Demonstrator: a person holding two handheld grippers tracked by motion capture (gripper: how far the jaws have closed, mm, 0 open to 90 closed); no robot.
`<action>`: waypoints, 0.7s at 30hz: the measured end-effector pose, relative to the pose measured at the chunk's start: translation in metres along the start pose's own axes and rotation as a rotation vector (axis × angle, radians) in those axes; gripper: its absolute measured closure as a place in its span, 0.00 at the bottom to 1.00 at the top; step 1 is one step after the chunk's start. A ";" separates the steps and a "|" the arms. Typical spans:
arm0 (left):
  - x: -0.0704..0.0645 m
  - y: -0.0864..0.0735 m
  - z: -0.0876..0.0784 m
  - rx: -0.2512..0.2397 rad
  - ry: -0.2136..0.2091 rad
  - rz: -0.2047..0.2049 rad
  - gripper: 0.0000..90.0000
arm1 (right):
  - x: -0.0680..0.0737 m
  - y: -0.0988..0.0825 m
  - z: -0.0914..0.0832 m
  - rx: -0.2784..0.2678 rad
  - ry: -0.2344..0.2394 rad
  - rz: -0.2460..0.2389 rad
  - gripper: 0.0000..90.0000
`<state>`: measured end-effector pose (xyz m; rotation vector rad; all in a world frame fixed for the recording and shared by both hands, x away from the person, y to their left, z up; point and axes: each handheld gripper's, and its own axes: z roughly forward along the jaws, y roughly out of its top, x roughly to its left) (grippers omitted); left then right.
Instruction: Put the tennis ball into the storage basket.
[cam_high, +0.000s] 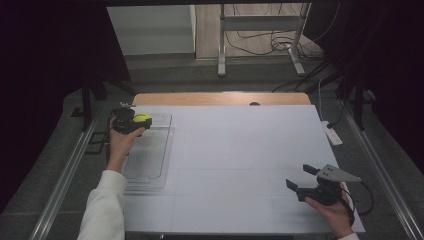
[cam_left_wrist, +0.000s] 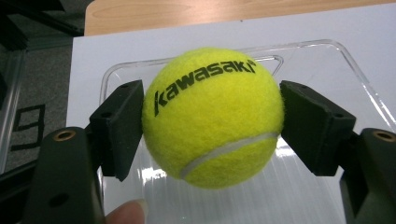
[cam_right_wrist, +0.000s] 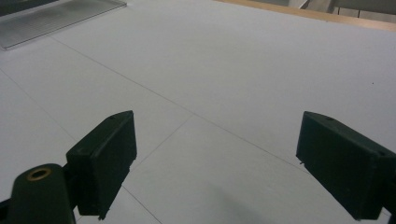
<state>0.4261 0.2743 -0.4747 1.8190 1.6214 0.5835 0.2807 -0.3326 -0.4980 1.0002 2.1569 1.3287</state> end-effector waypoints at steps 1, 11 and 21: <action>0.000 0.000 0.001 0.003 0.001 0.005 0.30 | 0.000 0.000 0.000 0.000 0.000 0.000 0.14; 0.000 -0.002 0.008 0.028 0.003 0.007 0.30 | 0.000 0.000 0.000 0.002 -0.001 0.000 0.14; -0.001 -0.004 0.015 0.074 0.016 0.008 0.30 | 0.000 0.000 0.000 0.003 -0.001 0.000 0.14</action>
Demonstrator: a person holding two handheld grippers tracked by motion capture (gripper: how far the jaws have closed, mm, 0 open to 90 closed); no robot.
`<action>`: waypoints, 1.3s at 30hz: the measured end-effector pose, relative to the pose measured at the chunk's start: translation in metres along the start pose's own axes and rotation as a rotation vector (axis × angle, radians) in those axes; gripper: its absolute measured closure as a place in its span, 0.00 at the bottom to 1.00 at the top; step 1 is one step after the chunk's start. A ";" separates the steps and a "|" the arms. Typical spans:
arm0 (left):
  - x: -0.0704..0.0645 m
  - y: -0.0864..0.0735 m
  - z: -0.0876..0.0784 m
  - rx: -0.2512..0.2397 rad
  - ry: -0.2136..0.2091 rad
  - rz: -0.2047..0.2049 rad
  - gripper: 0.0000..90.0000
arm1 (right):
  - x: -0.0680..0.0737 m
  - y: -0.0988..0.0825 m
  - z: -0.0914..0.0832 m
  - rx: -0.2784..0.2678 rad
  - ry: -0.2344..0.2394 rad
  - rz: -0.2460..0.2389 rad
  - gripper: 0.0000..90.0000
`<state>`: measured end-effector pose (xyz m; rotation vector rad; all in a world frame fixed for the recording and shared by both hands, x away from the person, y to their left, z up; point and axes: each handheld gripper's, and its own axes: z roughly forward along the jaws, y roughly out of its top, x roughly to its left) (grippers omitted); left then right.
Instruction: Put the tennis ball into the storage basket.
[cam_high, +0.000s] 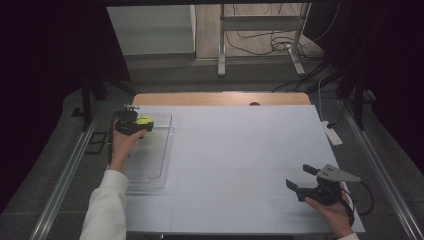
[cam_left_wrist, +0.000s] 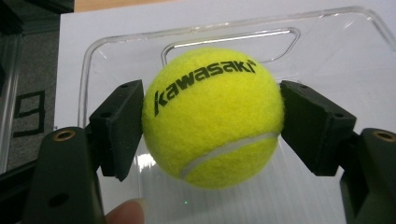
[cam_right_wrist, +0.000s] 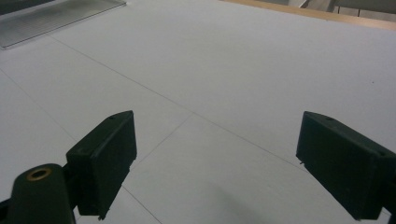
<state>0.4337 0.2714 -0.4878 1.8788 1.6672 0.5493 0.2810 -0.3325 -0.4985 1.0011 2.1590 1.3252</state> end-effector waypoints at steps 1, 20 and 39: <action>0.000 0.000 0.001 0.006 -0.001 0.005 0.30 | 0.000 0.000 0.000 0.000 0.000 0.000 0.14; -0.003 -0.002 0.017 0.095 0.028 0.019 0.30 | -0.001 -0.001 0.000 0.002 0.001 -0.001 0.14; -0.005 -0.001 0.017 0.076 0.021 0.011 0.22 | -0.001 -0.001 0.000 0.001 0.003 -0.002 0.14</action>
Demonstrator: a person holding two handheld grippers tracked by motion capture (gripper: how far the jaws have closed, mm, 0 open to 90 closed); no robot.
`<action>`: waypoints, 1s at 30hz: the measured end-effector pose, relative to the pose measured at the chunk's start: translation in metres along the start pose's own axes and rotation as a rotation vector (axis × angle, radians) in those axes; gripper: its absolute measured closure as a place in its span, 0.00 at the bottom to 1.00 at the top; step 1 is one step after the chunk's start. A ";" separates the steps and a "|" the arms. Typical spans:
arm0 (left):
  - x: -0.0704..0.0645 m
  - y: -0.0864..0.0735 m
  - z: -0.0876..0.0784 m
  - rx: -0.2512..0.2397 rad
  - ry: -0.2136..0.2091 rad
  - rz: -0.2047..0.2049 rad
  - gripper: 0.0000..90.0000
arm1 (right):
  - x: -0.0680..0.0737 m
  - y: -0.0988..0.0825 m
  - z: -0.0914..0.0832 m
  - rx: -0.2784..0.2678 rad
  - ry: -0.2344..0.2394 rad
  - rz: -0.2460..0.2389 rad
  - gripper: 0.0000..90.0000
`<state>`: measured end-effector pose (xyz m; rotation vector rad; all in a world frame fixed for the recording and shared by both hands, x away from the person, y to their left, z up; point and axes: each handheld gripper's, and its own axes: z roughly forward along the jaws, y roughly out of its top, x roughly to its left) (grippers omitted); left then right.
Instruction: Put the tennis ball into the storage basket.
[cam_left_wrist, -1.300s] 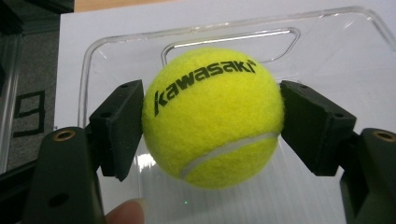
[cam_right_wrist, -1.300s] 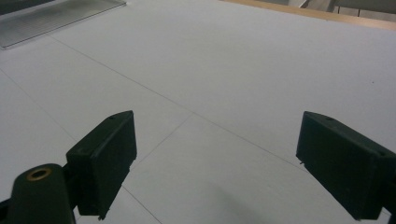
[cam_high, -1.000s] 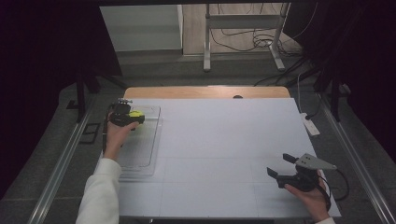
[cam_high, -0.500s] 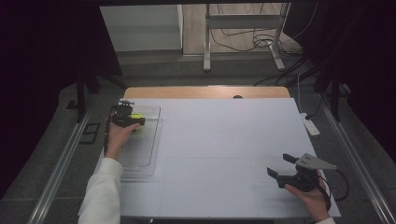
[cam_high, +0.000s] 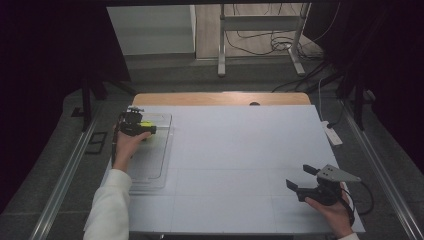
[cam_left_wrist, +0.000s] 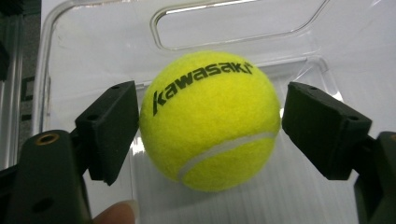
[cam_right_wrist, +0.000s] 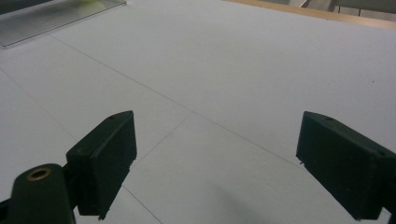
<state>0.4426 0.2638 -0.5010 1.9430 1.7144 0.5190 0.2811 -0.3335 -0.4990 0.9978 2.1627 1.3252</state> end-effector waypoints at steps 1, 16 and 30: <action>0.000 0.000 -0.001 -0.003 -0.001 0.007 0.21 | 0.000 0.000 0.000 0.000 0.000 0.000 0.14; 0.001 -0.006 -0.029 -0.138 -0.062 -0.014 0.16 | -0.002 -0.002 0.001 0.005 0.004 0.010 0.14; -0.004 -0.020 -0.054 -0.256 -0.172 -0.002 0.16 | -0.003 -0.004 0.001 0.008 0.002 0.014 0.14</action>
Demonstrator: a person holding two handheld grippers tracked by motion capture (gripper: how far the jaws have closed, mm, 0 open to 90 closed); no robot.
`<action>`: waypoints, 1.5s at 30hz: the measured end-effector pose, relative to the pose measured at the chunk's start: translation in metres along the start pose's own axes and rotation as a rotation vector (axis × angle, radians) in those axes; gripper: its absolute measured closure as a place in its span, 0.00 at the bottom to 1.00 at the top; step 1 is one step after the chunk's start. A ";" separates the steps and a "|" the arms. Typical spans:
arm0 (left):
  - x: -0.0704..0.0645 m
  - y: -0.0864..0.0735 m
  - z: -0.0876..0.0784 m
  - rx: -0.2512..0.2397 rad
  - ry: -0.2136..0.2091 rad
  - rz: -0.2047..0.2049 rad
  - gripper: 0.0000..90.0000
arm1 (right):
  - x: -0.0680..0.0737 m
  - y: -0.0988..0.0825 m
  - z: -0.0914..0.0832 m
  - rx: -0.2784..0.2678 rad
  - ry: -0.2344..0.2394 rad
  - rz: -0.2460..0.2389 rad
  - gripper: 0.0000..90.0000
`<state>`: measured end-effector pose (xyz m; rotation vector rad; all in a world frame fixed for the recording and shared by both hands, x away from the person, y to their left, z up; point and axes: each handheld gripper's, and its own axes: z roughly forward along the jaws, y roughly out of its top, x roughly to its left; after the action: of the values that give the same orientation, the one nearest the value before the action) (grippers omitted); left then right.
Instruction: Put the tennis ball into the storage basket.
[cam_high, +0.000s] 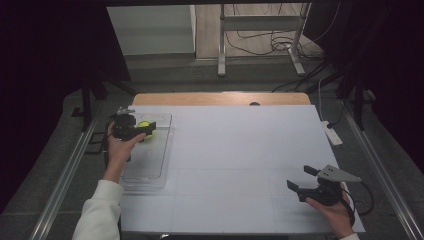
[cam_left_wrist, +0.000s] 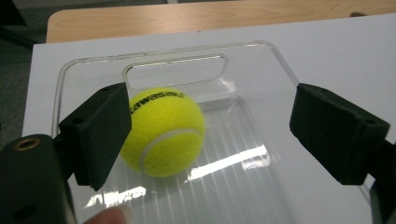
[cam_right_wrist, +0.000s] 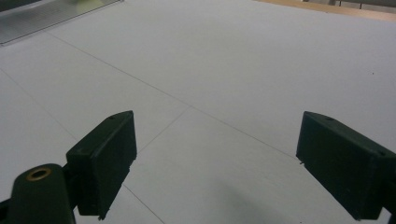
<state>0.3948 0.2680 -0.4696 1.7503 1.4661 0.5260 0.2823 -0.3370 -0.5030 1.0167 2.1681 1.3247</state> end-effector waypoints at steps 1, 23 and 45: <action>-0.002 -0.001 -0.003 -0.009 -0.002 0.008 0.16 | 0.000 0.000 0.000 0.000 0.000 -0.001 0.14; -0.053 -0.030 -0.059 -0.115 -0.206 0.124 0.17 | 0.002 0.000 -0.005 -0.003 -0.010 0.002 0.14; -0.081 -0.090 -0.078 -0.111 -0.324 0.176 0.16 | 0.003 0.001 -0.007 -0.010 -0.009 -0.003 0.14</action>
<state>0.2603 0.2167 -0.4782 1.7892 1.0464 0.3832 0.2767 -0.3385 -0.4988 1.0129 2.1533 1.3264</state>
